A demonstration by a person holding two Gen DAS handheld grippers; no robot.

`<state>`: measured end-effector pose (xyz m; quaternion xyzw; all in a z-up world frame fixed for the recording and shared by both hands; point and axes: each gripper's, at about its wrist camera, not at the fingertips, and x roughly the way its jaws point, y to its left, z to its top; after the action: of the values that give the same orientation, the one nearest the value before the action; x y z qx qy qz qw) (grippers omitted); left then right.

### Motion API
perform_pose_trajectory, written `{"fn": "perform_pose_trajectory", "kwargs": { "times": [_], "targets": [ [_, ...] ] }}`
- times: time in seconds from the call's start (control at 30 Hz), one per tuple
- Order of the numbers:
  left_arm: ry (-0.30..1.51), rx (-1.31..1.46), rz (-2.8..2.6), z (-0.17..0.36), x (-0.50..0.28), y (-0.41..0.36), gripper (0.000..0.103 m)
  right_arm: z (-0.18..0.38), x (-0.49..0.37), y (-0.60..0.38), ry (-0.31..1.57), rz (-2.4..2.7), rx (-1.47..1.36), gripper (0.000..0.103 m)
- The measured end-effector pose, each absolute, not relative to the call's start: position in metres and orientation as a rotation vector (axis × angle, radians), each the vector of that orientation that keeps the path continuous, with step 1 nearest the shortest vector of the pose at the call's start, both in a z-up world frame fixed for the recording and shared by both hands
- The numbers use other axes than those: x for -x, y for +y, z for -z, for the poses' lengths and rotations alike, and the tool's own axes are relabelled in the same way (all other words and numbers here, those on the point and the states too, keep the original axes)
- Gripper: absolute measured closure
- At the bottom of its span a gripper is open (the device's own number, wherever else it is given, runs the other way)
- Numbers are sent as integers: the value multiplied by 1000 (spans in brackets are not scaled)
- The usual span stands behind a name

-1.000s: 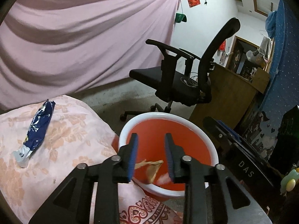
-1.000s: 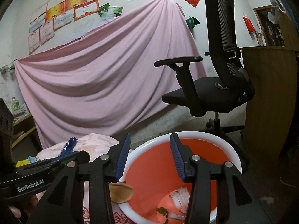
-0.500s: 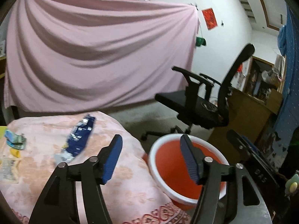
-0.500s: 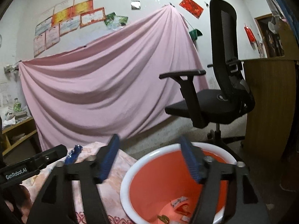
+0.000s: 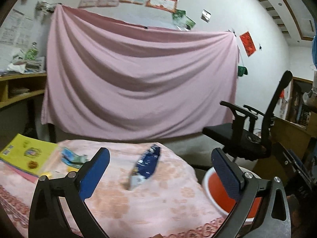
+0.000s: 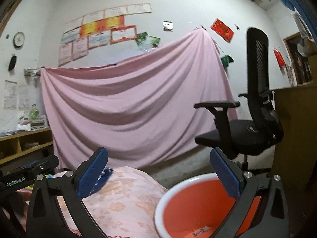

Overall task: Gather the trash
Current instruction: 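Move both open tools back over the trash on the bedspread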

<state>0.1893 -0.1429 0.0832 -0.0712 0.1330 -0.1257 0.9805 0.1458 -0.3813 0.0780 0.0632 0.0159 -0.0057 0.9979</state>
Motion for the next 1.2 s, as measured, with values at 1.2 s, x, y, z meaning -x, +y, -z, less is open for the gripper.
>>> {"fn": "perform_pose_trajectory", "kwargs": {
  "times": [1.2],
  "targets": [
    [126,25,-109,-53,-134,50,3,-66,-162,-188,27,-305,-4,0]
  ]
}}
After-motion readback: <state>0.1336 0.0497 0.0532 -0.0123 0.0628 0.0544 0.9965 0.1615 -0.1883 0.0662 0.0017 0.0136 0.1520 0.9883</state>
